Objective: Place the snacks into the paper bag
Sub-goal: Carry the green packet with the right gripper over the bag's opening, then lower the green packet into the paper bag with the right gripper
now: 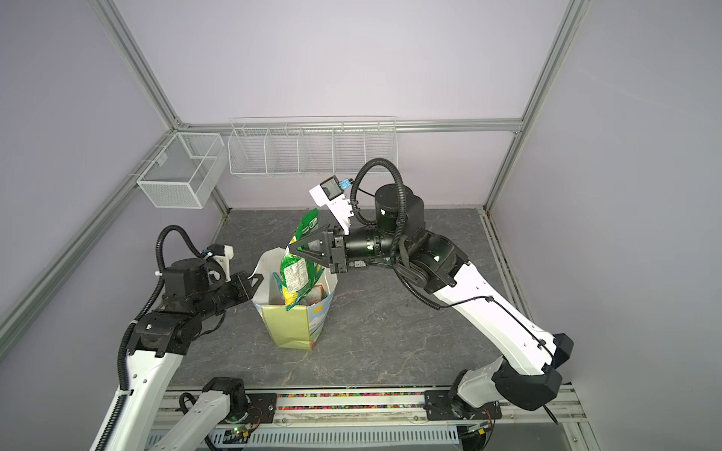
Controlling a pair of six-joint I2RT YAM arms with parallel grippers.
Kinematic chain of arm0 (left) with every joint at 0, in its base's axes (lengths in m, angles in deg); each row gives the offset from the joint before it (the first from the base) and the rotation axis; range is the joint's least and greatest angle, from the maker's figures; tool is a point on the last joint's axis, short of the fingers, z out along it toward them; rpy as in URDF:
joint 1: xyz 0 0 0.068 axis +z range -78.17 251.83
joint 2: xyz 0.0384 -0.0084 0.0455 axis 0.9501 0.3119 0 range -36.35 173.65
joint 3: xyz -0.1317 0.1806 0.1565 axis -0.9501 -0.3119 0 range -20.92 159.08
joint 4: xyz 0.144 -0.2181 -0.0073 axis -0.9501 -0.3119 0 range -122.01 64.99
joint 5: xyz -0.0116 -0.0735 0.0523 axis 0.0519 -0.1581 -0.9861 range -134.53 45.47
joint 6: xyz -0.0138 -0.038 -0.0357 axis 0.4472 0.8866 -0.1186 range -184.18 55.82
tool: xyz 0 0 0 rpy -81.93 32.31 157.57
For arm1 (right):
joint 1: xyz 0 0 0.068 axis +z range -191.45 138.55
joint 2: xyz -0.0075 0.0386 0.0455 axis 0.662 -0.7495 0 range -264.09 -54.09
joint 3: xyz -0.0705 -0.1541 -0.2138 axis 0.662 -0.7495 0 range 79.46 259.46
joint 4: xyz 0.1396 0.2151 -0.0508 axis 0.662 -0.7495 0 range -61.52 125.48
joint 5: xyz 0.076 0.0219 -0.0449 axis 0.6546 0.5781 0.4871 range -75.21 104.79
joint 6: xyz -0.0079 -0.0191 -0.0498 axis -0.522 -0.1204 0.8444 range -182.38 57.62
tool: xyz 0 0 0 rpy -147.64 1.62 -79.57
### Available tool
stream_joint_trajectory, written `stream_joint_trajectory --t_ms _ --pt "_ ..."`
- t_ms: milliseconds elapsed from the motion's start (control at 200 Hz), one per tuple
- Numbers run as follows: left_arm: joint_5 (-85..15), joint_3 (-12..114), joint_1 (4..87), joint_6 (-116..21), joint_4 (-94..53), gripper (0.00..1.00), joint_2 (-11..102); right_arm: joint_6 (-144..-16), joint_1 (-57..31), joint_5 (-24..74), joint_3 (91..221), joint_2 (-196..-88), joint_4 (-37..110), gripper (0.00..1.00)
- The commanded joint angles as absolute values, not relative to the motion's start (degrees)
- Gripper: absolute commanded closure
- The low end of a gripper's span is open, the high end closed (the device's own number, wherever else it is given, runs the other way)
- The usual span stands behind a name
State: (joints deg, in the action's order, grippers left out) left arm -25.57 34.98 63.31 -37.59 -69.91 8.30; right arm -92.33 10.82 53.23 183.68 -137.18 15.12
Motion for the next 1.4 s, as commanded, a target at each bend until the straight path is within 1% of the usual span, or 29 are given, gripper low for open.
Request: stream_joint_trajectory --t_ms 0,300,410,660,1175,1395 --pt "-24.9 34.9 63.7 -36.8 -67.4 1.00 6.4 -91.4 11.2 54.5 186.1 -139.0 15.7 0.93" --pt "-24.9 35.0 63.7 -37.0 -67.9 1.00 5.0 -92.0 11.2 54.5 187.1 -144.8 14.9 0.92" --pt "-24.9 34.8 63.7 -37.0 -68.0 1.00 4.6 -91.1 11.1 52.5 186.8 -147.0 12.8 0.92" --pt "-24.6 33.5 63.7 -36.9 -68.0 1.00 3.6 -92.8 11.0 51.4 186.8 -151.3 12.8 0.93" --pt "-24.8 33.1 63.7 -36.7 -68.4 1.00 2.9 -94.0 10.9 45.7 186.8 -153.9 12.8 0.93" --pt "-24.9 33.1 63.7 -36.8 -68.4 1.00 2.9 -95.0 11.1 46.9 186.9 -154.7 14.8 0.93"
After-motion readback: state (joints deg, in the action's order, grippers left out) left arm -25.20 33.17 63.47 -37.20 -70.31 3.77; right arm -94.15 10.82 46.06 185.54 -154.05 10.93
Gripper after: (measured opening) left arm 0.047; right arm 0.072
